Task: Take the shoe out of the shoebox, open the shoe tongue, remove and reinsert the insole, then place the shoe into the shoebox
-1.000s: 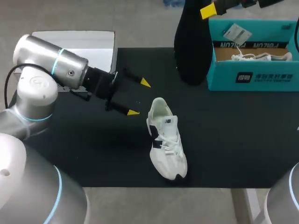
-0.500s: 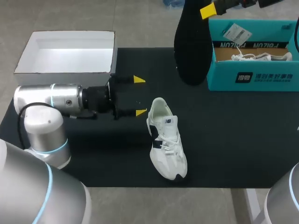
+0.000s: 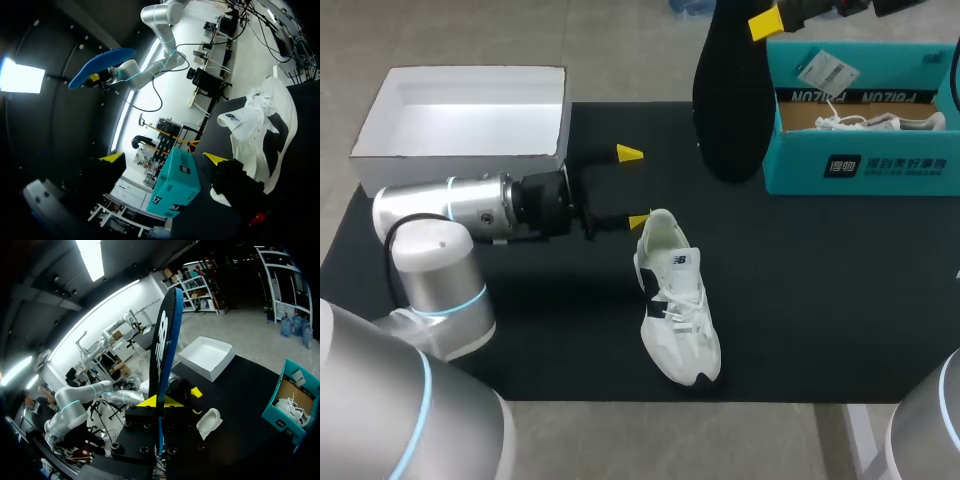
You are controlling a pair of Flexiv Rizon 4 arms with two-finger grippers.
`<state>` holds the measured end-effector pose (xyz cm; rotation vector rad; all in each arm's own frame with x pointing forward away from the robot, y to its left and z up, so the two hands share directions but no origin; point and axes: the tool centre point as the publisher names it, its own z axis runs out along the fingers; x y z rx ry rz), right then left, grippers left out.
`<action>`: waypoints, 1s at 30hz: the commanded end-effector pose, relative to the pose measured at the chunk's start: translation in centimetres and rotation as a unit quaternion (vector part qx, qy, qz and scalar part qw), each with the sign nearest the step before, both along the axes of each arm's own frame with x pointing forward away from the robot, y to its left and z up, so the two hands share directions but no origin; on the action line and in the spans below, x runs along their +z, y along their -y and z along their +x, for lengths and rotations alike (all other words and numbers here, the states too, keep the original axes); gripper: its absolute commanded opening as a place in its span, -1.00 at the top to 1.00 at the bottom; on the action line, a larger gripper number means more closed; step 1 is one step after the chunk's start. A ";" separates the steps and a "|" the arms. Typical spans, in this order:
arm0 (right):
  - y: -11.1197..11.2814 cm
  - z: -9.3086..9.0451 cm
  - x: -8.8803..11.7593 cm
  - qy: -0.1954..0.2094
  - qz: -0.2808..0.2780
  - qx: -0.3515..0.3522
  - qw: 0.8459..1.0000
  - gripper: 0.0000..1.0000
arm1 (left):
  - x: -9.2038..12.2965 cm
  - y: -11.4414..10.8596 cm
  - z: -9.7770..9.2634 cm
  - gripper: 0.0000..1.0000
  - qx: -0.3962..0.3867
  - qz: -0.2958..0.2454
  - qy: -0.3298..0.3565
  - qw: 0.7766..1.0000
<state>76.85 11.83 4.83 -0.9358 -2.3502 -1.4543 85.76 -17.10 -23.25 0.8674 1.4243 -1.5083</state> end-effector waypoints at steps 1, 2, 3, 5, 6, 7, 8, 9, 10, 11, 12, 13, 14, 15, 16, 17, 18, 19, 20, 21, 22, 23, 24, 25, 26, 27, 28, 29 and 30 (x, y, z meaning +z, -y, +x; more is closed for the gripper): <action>-0.2 0.2 0.0 -0.001 -0.002 0.000 1.000 1.00 | 0.7 0.6 1.3 -1.00 -0.020 0.013 0.005 1.000; -0.2 0.2 0.0 -0.001 -0.002 0.000 1.000 1.00 | 0.9 0.7 1.3 -1.00 -0.022 0.014 0.009 1.000; -0.2 0.2 0.0 -0.001 -0.002 0.000 1.000 1.00 | 1.1 0.9 1.2 -1.00 -0.031 0.013 0.010 0.999; -0.2 0.2 0.0 -0.001 -0.002 0.000 1.000 1.00 | 1.4 1.3 0.9 -1.00 -0.036 0.018 0.019 0.999; -0.2 0.2 0.0 -0.001 -0.002 0.000 1.000 1.00 | 1.5 1.5 0.8 -1.00 -0.046 0.018 0.020 0.999; -0.2 0.2 0.0 -0.001 -0.002 0.000 1.000 1.00 | 1.7 1.8 0.6 -1.00 -0.051 0.020 0.027 0.998; -0.2 0.2 0.0 -0.001 -0.002 0.000 1.000 1.00 | 1.7 2.0 0.6 -1.00 -0.054 0.026 0.035 0.998; -0.2 0.2 0.0 -0.001 -0.002 0.000 1.000 1.00 | 1.8 2.2 0.5 -1.00 -0.063 0.027 0.042 0.997; -0.2 0.2 0.0 -0.001 -0.002 0.000 1.000 1.00 | 1.8 2.4 0.5 -1.00 -0.052 0.030 0.053 0.997; -0.2 0.2 0.0 -0.001 -0.002 0.000 1.000 1.00 | 1.9 2.5 0.6 -1.00 -0.045 0.032 0.061 0.997; -0.2 0.2 0.0 -0.001 -0.002 0.000 1.000 1.00 | 1.9 2.5 0.6 -1.00 -0.045 0.032 0.061 0.997; -0.2 0.2 0.0 -0.001 -0.002 0.000 1.000 1.00 | 1.9 2.5 0.6 -1.00 -0.045 0.032 0.061 0.997; -0.2 0.2 0.0 -0.001 -0.002 0.000 1.000 1.00 | 1.9 2.5 0.6 -1.00 -0.045 0.032 0.061 0.997; -0.2 0.2 0.0 -0.001 -0.002 0.000 1.000 1.00 | 1.9 2.5 0.6 -1.00 -0.045 0.032 0.061 0.997; -0.2 0.2 0.0 -0.001 -0.002 0.000 1.000 1.00 | 1.9 2.5 0.6 -1.00 -0.045 0.032 0.061 0.997; -0.2 0.2 0.0 -0.001 -0.002 0.000 1.000 1.00 | 1.9 2.5 0.6 -1.00 -0.045 0.032 0.061 0.997; -0.2 0.2 0.0 -0.001 -0.002 0.000 1.000 1.00 | 1.9 2.5 0.6 -1.00 -0.045 0.032 0.061 0.997; -0.2 0.2 0.0 -0.001 -0.002 0.000 1.000 1.00 | 1.9 2.5 0.6 -1.00 -0.045 0.032 0.061 0.997; -0.2 0.2 0.0 -0.001 -0.002 0.000 1.000 1.00 | 1.9 2.5 0.6 -1.00 -0.045 0.032 0.061 0.997; -0.2 0.2 0.0 -0.001 -0.002 0.000 1.000 1.00 | 1.9 2.5 0.6 -1.00 -0.045 0.032 0.061 0.997; -0.2 0.2 0.0 -0.001 -0.002 0.000 1.000 1.00 | 1.9 2.5 0.6 -1.00 -0.045 0.032 0.061 0.997; -0.2 0.2 0.0 -0.001 -0.002 0.000 1.000 1.00 | 1.9 2.5 0.6 -1.00 -0.045 0.032 0.061 0.997; -0.2 0.2 0.0 -0.001 -0.002 0.000 1.000 1.00 | 1.9 2.5 0.6 -1.00 -0.045 0.032 0.061 0.997; -0.2 0.2 0.0 -0.001 -0.002 0.000 1.000 1.00 | 1.9 2.5 0.6 -1.00 -0.045 0.032 0.061 0.997; -0.2 0.2 0.0 -0.001 -0.002 0.000 1.000 1.00 | 1.9 2.5 0.6 -1.00 -0.045 0.032 0.061 0.997; -0.2 0.2 0.0 -0.001 -0.002 0.000 1.000 1.00 | 1.9 2.5 0.6 -1.00 -0.045 0.032 0.061 0.997; -0.2 0.2 0.0 -0.001 -0.002 0.000 1.000 1.00 | 1.9 2.5 0.6 -1.00 -0.045 0.032 0.061 0.997; -0.2 0.2 0.0 -0.001 -0.002 0.000 1.000 1.00 | 1.9 2.5 0.6 -1.00 -0.045 0.032 0.061 0.997; -0.2 0.2 0.0 -0.001 -0.002 0.000 1.000 1.00 | 1.9 2.5 0.6 -1.00 -0.045 0.032 0.061 0.997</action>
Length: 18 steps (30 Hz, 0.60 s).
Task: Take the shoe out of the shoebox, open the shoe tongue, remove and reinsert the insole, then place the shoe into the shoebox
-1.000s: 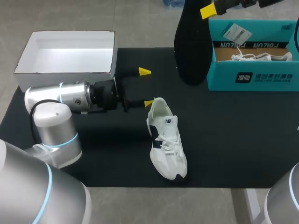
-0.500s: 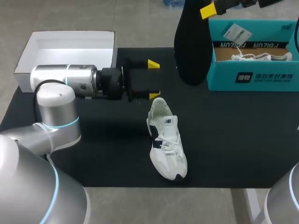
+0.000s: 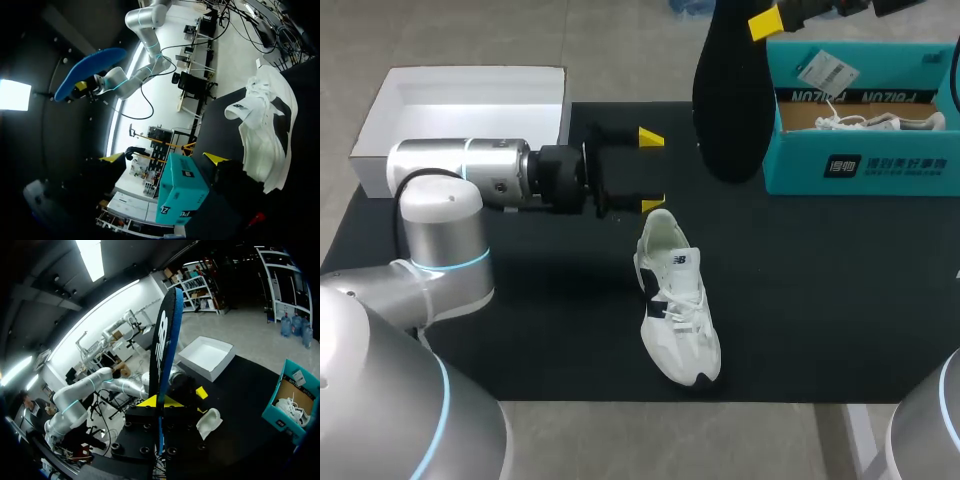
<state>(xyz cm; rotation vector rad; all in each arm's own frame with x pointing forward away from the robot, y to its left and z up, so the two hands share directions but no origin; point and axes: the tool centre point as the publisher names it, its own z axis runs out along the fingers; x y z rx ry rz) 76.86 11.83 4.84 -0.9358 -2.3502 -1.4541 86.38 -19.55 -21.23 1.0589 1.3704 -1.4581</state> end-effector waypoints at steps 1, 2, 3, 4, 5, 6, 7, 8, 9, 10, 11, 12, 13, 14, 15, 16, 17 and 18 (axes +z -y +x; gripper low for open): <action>-0.2 0.2 0.0 -0.001 -0.002 0.000 1.000 1.00 | -0.1 0.1 0.0 -1.00 0.001 -0.001 0.001 1.000; -0.2 0.2 0.0 -0.001 -0.002 0.000 1.000 1.00 | -0.1 0.1 0.0 -1.00 0.001 -0.001 0.001 1.000; -0.2 0.2 0.0 -0.001 -0.002 0.000 1.000 1.00 | -0.1 0.1 0.0 -1.00 0.001 -0.001 0.001 1.000; -0.2 0.2 0.0 -0.001 -0.002 0.000 1.000 1.00 | -0.1 0.1 0.0 -1.00 0.001 -0.001 0.001 1.000; 1.4 0.2 -0.4 -0.007 0.013 0.010 1.000 1.00 | -0.1 0.1 0.0 -1.00 0.001 -0.001 0.001 1.000; 2.5 0.0 -0.7 -0.011 0.027 0.015 0.999 1.00 | -0.1 0.1 0.0 -1.00 0.001 -0.001 0.001 1.000; 3.8 -0.2 -1.1 -0.021 0.042 0.014 0.999 1.00 | -0.1 0.1 0.0 -1.00 0.001 -0.001 0.001 1.000; 4.7 -0.5 -1.5 -0.027 0.058 0.019 0.998 1.00 | -0.1 0.1 0.0 -1.00 0.001 -0.001 0.001 1.000; 5.6 -0.7 -1.9 -0.035 0.073 0.018 0.997 1.00 | -0.1 0.1 0.0 -1.00 0.001 -0.001 0.001 1.000; 6.4 -0.8 -2.4 -0.053 0.086 0.020 0.995 1.00 | -0.1 0.1 0.0 -1.00 0.001 -0.001 0.001 1.000; 7.0 -0.8 -2.9 -0.065 0.097 0.023 0.993 1.00 | -0.1 0.1 0.0 -1.00 0.001 -0.001 0.001 1.000; 7.4 -0.8 -3.4 -0.075 0.104 0.026 0.991 1.00 | -0.1 0.1 0.0 -1.00 0.001 -0.001 0.001 1.000; 7.8 -0.8 -4.0 -0.087 0.109 0.029 0.990 1.00 | -0.1 0.1 0.0 -1.00 0.001 -0.001 0.001 1.000; 8.1 -0.8 -4.7 -0.101 0.115 0.030 0.988 1.00 | -0.1 0.1 0.0 -1.00 0.001 -0.001 0.001 1.000; 8.4 -0.7 -5.5 -0.111 0.122 0.031 0.986 1.00 | -0.1 0.1 0.0 -1.00 0.001 -0.001 0.001 1.000; 8.4 -0.5 -6.1 -0.120 0.131 0.033 0.984 1.00 | -0.1 0.1 0.0 -1.00 0.001 -0.001 0.001 1.000; 8.4 -0.4 -6.8 -0.129 0.135 0.036 0.982 1.00 | -0.1 0.1 0.0 -1.00 0.001 -0.001 0.001 1.000; 8.3 -0.2 -7.7 -0.141 0.138 0.041 0.979 1.00 | -0.1 0.1 0.0 -1.00 0.001 -0.001 0.001 1.000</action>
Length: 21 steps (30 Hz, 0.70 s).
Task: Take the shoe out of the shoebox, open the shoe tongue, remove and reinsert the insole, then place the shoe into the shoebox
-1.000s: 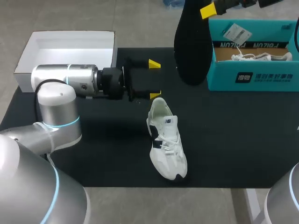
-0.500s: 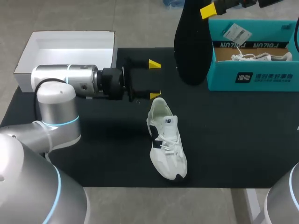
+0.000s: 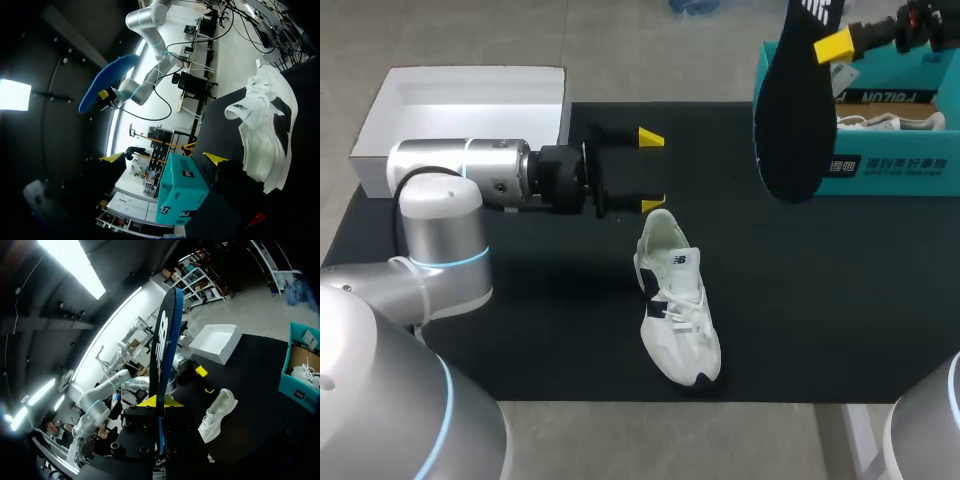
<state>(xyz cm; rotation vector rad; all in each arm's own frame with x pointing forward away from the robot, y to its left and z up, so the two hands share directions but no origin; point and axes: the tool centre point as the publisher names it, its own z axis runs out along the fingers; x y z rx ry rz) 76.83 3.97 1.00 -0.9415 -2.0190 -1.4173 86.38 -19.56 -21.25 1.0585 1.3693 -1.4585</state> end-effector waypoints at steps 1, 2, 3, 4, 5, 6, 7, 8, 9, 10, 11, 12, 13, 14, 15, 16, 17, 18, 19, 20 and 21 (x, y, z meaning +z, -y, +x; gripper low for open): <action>0.3 0.2 -4.6 -0.030 0.053 0.020 0.998 1.00 | -0.1 0.1 0.0 -1.00 0.001 -0.001 0.001 1.000; 0.1 0.5 -5.2 -0.038 0.057 0.027 0.997 1.00 | -0.1 0.1 0.0 -1.00 0.001 -0.001 0.001 1.000; -0.3 0.9 -6.0 -0.052 0.056 0.037 0.996 1.00 | -0.1 0.1 0.0 -1.00 0.001 -0.001 0.001 1.000; -0.6 1.3 -6.6 -0.058 0.058 0.045 0.996 1.00 | -0.1 0.1 0.0 -1.00 0.001 -0.001 0.001 1.000; -0.8 1.6 -7.2 -0.063 0.063 0.051 0.995 1.00 | -0.1 0.1 0.0 -1.00 0.001 -0.001 0.001 1.000; -1.1 2.0 -7.8 -0.080 0.050 0.057 0.994 1.00 | -0.1 0.1 0.0 -1.00 0.001 -0.001 0.001 1.000; -1.3 2.4 -8.5 -0.090 0.042 0.063 0.993 1.00 | -0.1 0.1 0.0 -1.00 0.001 -0.001 0.001 1.000; -1.6 2.7 -9.2 -0.094 0.049 0.071 0.992 1.00 | -0.1 0.1 0.0 -1.00 0.001 -0.001 0.001 1.000; -1.9 3.1 -9.8 -0.100 0.053 0.078 0.990 1.00 | -0.1 0.1 0.0 -1.00 0.001 -0.001 0.001 1.000; -2.1 3.4 -10.4 -0.108 0.046 0.080 0.990 1.00 | -0.1 0.1 0.0 -1.00 0.001 -0.001 0.001 1.000; -2.3 3.8 -11.0 -0.110 0.052 0.085 0.989 1.00 | -0.1 0.1 0.0 -1.00 0.001 -0.001 0.001 1.000; -2.5 4.0 -11.3 -0.113 0.058 0.088 0.988 1.00 | -0.1 0.1 0.0 -1.00 0.001 -0.001 0.001 1.000; -2.6 4.4 -11.8 -0.118 0.055 0.090 0.987 1.00 | -0.1 0.1 0.0 -1.00 0.001 -0.001 0.001 1.000; -2.8 4.6 -12.2 -0.122 0.056 0.092 0.987 1.00 | -0.1 0.1 0.0 -1.00 0.001 -0.001 0.001 1.000; -2.8 5.0 -12.7 -0.125 0.060 0.093 0.986 1.00 | -0.1 0.1 0.0 -1.00 0.001 -0.001 0.001 1.000; -2.8 5.4 -13.3 -0.133 0.057 0.093 0.985 1.00 | -0.1 0.1 0.0 -1.00 0.001 -0.001 0.001 1.000; -2.9 5.8 -13.7 -0.136 0.054 0.094 0.985 1.00 | -0.1 0.1 0.0 -1.00 0.001 -0.001 0.001 1.000; -3.0 6.3 -14.3 -0.138 0.060 0.096 0.984 1.00 | -0.1 0.1 0.0 -1.00 0.001 -0.001 0.001 1.000; -3.1 6.7 -14.6 -0.141 0.060 0.096 0.983 1.00 | -0.1 0.1 0.0 -1.00 0.001 -0.001 0.001 1.000; -3.3 7.0 -14.8 -0.145 0.055 0.097 0.983 1.00 | -0.1 0.1 0.0 -1.00 0.001 -0.001 0.001 1.000; -3.5 7.3 -15.1 -0.146 0.057 0.098 0.983 1.00 | -0.1 0.1 0.0 -1.00 0.001 -0.001 0.001 1.000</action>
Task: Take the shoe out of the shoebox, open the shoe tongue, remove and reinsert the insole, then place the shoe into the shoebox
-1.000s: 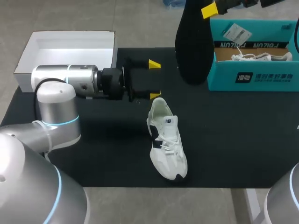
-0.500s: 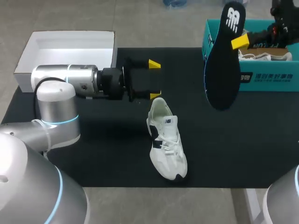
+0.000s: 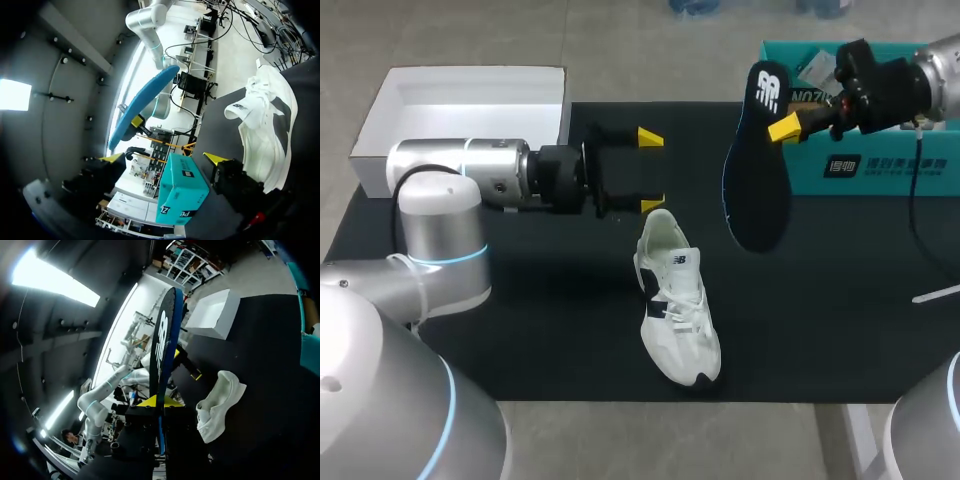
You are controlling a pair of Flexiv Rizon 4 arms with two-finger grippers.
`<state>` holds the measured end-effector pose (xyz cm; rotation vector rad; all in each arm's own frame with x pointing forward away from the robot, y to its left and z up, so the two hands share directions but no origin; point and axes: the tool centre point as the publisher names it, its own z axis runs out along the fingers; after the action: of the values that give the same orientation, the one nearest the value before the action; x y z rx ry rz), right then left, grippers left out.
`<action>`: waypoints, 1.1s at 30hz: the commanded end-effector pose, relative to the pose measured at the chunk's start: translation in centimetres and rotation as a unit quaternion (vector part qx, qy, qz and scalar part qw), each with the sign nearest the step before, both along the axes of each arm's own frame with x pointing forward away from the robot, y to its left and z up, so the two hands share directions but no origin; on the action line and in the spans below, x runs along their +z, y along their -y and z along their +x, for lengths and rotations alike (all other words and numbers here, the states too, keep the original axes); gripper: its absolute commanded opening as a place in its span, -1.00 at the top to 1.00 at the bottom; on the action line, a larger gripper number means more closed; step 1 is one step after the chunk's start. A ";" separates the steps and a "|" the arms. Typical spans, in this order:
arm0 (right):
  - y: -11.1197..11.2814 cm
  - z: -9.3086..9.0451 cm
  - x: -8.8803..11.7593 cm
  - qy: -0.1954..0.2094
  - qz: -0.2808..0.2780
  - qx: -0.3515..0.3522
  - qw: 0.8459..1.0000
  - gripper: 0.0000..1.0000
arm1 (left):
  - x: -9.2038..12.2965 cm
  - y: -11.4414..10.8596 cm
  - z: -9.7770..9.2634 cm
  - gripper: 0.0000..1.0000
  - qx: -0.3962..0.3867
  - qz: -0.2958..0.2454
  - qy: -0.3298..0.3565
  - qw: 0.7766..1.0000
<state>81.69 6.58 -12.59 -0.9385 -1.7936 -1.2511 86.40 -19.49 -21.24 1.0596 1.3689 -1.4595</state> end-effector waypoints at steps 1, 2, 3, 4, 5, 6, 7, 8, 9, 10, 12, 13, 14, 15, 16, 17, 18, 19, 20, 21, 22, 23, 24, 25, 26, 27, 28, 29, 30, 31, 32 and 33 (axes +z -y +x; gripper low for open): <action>-1.0 2.9 -2.0 -0.029 0.028 0.056 0.998 1.00 | -0.1 0.1 -0.1 -1.00 0.002 -0.001 0.001 1.000; -1.2 3.3 -2.4 -0.032 0.027 0.058 0.997 1.00 | -0.1 0.1 -0.1 -1.00 0.002 -0.001 0.001 1.000; -1.4 3.6 -2.7 -0.037 0.027 0.061 0.997 1.00 | -0.1 0.1 -0.1 -1.00 0.002 -0.001 0.001 1.000; -1.6 3.9 -3.2 -0.045 0.022 0.064 0.997 1.00 | -0.1 0.1 -0.1 -1.00 0.002 -0.001 0.001 1.000; -1.7 4.3 -3.7 -0.050 0.021 0.066 0.996 1.00 | -0.1 0.1 -0.1 -1.00 0.002 -0.001 0.001 1.000; -1.9 4.6 -4.1 -0.055 0.018 0.069 0.996 1.00 | -0.1 0.1 -0.1 -1.00 0.002 -0.001 0.001 1.000; -2.2 4.9 -4.6 -0.057 0.017 0.070 0.996 1.00 | -0.1 0.1 -0.1 -1.00 0.002 -0.001 0.001 1.000; -2.3 5.1 -4.8 -0.061 0.016 0.071 0.996 1.00 | -0.1 0.1 -0.1 -1.00 0.002 -0.001 0.001 1.000; -2.7 5.4 -5.2 -0.066 0.014 0.074 0.995 1.00 | -0.1 0.1 -0.1 -1.00 0.002 -0.001 0.001 1.000; -3.0 5.6 -5.6 -0.071 0.014 0.078 0.994 1.00 | -0.1 0.1 -0.1 -1.00 0.002 -0.001 0.001 1.000; -3.6 6.1 -6.1 -0.075 0.013 0.085 0.993 1.00 | -0.1 0.1 -0.1 -1.00 0.002 -0.001 0.001 1.000; -4.0 6.1 -6.2 -0.077 0.012 0.088 0.993 1.00 | -0.1 0.1 -0.1 -1.00 0.002 -0.001 0.001 1.000; -4.7 6.2 -6.3 -0.081 0.013 0.096 0.992 1.00 | -0.1 0.1 -0.1 -1.00 0.002 -0.001 0.001 1.000; -5.2 6.2 -6.3 -0.082 0.011 0.101 0.991 1.00 | -0.1 0.1 -0.1 -1.00 0.002 -0.001 0.001 1.000; -5.7 6.3 -6.4 -0.084 0.012 0.105 0.991 1.00 | -0.1 0.1 -0.1 -1.00 0.002 -0.001 0.001 1.000; -6.1 6.4 -6.5 -0.086 0.013 0.109 0.990 1.00 | -0.1 0.1 -0.1 -1.00 0.007 0.001 0.009 1.000; -6.4 6.5 -6.6 -0.087 0.011 0.113 0.990 1.00 | -0.1 0.1 -0.1 -1.00 0.008 0.002 0.014 1.000; -6.7 6.6 -6.7 -0.087 0.011 0.115 0.989 1.00 | 0.0 0.1 -0.1 -1.00 0.011 0.001 0.018 1.000; -7.3 6.6 -6.7 -0.087 0.016 0.120 0.989 1.00 | 0.0 0.0 -0.1 -1.00 0.011 0.001 0.025 1.000; -7.7 6.6 -6.5 -0.088 0.011 0.124 0.988 1.00 | 0.1 0.0 -0.1 -1.00 0.014 0.005 0.035 0.999; -8.1 6.6 -6.5 -0.088 0.010 0.126 0.988 1.00 | 0.1 0.0 -0.1 -1.00 0.016 0.006 0.041 0.999; -8.4 6.6 -6.4 -0.088 0.013 0.128 0.988 1.00 | 0.1 0.0 -0.1 -1.00 0.017 0.006 0.042 0.999; -8.6 6.6 -6.4 -0.088 0.013 0.129 0.988 1.00 | 0.2 0.0 -0.1 -1.00 0.021 0.007 0.050 0.999; -8.7 6.8 -6.7 -0.088 0.013 0.129 0.988 1.00 | 0.2 0.0 -0.1 -1.00 0.024 0.009 0.056 0.998; -8.8 6.8 -6.7 -0.088 0.016 0.130 0.987 1.00 | 0.2 0.0 -0.1 -1.00 0.023 0.008 0.057 0.998; -8.9 6.8 -6.7 -0.089 0.017 0.130 0.987 1.00 | 0.2 0.1 -0.1 -1.00 0.022 0.007 0.056 0.998; -9.0 6.8 -6.8 -0.090 0.019 0.130 0.987 1.00 | 0.3 0.2 0.0 -1.00 0.025 0.009 0.062 0.998; -9.2 6.8 -6.9 -0.090 0.020 0.130 0.987 1.00 | 0.3 0.2 -0.1 -1.00 0.025 0.010 0.063 0.998; -9.3 6.9 -6.9 -0.091 0.019 0.131 0.987 1.00 | 0.4 0.3 -0.1 -1.00 0.025 0.009 0.063 0.998; -9.6 6.7 -6.8 -0.091 0.019 0.132 0.987 1.00 | 0.5 0.3 -0.1 -1.00 0.025 0.007 0.066 0.997; -9.7 6.7 -6.7 -0.091 0.020 0.133 0.987 1.00 | 0.5 0.4 -0.2 -1.00 0.025 0.008 0.068 0.997; -9.7 6.7 -6.7 -0.091 0.019 0.133 0.987 1.00 | 0.6 0.4 -0.2 -1.00 0.025 0.008 0.070 0.997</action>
<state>87.93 15.85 -19.21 -0.7723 -1.6619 -1.0433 86.40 -19.77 -20.71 1.1118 1.2988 -1.3232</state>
